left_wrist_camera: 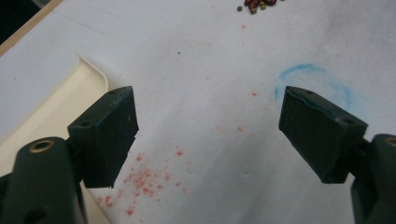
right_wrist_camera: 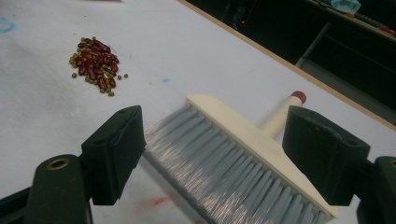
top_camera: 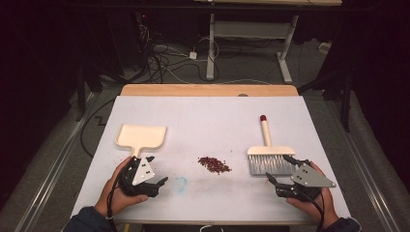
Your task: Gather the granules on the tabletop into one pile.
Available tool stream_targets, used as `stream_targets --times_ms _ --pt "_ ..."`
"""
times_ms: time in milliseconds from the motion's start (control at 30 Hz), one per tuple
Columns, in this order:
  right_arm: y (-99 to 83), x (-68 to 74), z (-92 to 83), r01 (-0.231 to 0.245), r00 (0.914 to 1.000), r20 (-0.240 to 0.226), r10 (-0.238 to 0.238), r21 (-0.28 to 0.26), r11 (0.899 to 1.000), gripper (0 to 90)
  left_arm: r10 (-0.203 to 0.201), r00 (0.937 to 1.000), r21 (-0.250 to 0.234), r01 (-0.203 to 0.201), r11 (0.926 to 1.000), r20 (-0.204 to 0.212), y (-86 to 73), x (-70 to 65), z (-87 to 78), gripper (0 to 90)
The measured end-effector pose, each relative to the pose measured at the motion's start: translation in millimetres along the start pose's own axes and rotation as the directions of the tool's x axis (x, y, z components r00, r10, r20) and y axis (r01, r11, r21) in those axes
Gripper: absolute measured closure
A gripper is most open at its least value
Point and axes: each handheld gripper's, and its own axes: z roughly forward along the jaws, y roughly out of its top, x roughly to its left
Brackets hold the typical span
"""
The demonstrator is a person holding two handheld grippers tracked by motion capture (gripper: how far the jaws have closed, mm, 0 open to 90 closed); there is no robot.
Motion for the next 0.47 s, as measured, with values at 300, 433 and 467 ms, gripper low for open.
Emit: stream_targets --times_ms 300,433,467 --pt "0.2 -0.2 -0.7 0.002 1.0000 0.001 -0.002 -0.003 1.000 21.5 -0.001 1.0000 0.002 0.001 1.0000 -0.002 1.3 0.5 0.8 18.8" --pt "-0.5 -0.9 -0.2 0.006 1.0000 0.001 -0.006 -0.002 1.000 21.4 -0.002 1.0000 0.002 0.002 1.0000 -0.001 2.5 1.1 2.8 18.8" --pt "-0.7 -1.2 0.1 0.001 1.0000 0.001 -0.001 -0.001 1.000 21.4 -0.004 1.0000 0.002 0.004 1.0000 -0.002 3.0 1.7 3.2 18.8"
